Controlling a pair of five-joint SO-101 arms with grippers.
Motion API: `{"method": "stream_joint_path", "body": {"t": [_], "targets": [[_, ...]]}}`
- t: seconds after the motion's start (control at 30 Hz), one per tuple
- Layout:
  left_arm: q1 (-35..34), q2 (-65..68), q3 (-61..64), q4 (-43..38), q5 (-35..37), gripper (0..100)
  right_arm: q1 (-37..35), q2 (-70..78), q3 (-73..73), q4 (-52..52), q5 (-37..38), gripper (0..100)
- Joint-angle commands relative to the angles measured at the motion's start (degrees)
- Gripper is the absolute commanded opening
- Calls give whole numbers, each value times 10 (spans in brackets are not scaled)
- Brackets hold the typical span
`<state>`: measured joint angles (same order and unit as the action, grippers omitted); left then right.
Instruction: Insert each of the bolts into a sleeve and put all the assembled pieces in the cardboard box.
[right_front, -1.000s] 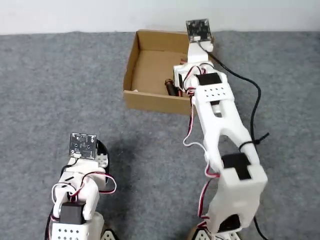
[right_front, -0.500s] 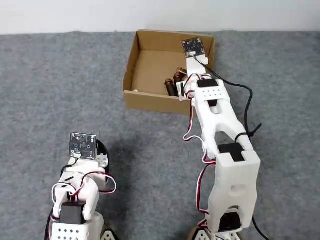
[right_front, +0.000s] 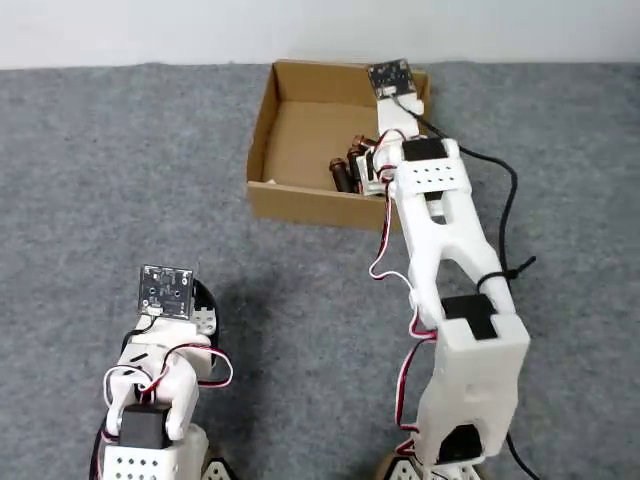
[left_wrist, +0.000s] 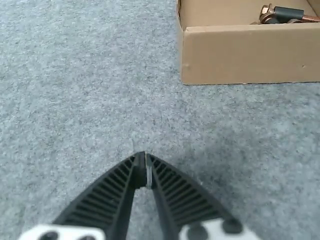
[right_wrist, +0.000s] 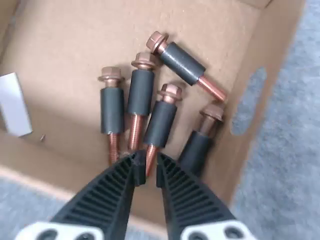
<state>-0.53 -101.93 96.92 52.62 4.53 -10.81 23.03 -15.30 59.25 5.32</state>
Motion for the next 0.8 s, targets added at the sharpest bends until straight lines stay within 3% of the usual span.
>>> {"method": "stream_joint_path", "body": {"t": [0.0,0.13,0.47,0.77], "targets": [[-3,-3,-4,5,-3,6,3,-79,-27,51,4,8],[-3,-3,-4,6,-4,6,0,-138,-26,111,-2,9],[-2,-3,-4,6,-4,6,5,-270,-25,341,-164,8],[-1,-2,-4,6,-3,6,15,-390,-18,408,-197,8]]}}
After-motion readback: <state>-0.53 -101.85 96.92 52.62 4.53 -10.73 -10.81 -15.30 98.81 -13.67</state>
